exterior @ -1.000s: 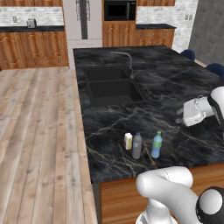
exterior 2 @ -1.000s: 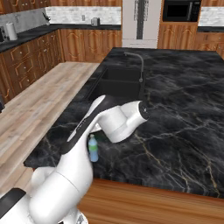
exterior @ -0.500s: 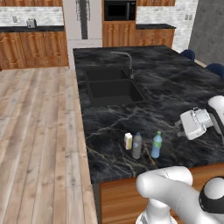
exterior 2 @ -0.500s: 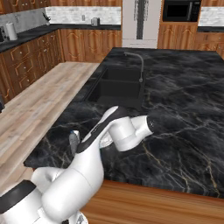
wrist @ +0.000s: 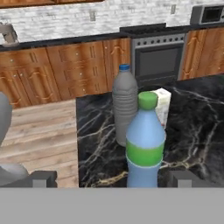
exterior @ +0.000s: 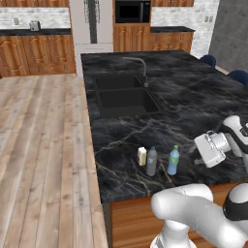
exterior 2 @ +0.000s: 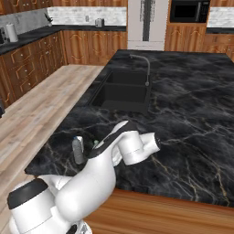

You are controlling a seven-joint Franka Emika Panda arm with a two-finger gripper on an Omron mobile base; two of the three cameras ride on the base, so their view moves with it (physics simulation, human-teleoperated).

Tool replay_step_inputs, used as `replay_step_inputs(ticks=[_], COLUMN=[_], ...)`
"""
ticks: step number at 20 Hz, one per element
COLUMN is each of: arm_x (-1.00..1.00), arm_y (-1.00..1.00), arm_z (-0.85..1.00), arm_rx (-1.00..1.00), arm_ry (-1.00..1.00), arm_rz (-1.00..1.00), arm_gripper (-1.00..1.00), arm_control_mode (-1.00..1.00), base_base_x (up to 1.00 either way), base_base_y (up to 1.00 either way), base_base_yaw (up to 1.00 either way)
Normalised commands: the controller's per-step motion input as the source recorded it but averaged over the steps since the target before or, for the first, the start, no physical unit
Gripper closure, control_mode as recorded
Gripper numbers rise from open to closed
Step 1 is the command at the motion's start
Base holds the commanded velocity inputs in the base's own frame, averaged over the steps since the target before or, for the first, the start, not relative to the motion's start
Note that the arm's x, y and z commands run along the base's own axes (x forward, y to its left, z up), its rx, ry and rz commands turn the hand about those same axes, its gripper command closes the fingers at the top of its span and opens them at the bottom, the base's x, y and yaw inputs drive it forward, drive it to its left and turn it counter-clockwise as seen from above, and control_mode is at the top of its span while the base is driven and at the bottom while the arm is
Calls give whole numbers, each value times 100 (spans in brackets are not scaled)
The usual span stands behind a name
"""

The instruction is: Pick the bottled water, boxed drink, bottled water from the counter and place them in the open cabinet.

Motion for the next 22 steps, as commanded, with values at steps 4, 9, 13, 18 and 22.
replay_step_inputs(ticks=[4, 9, 13, 18, 22], arm_x=[0, 0, 23, 19, 9], arm_y=[0, 0, 0, 0, 1], arm_z=[-56, -41, -17, -1, -1], arm_rx=[0, 0, 1, 1, 0], arm_ry=[0, 0, 0, 0, 0], arm_rz=[6, 2, -5, -12, -7], arm_gripper=[-100, -100, -100, -100, -100], arm_control_mode=[-100, -100, -100, -100, -100], base_base_x=[0, 0, 0, 0, 0], base_base_y=[0, 0, 0, 0, 0], base_base_yaw=[0, 0, 0, 0, 0])
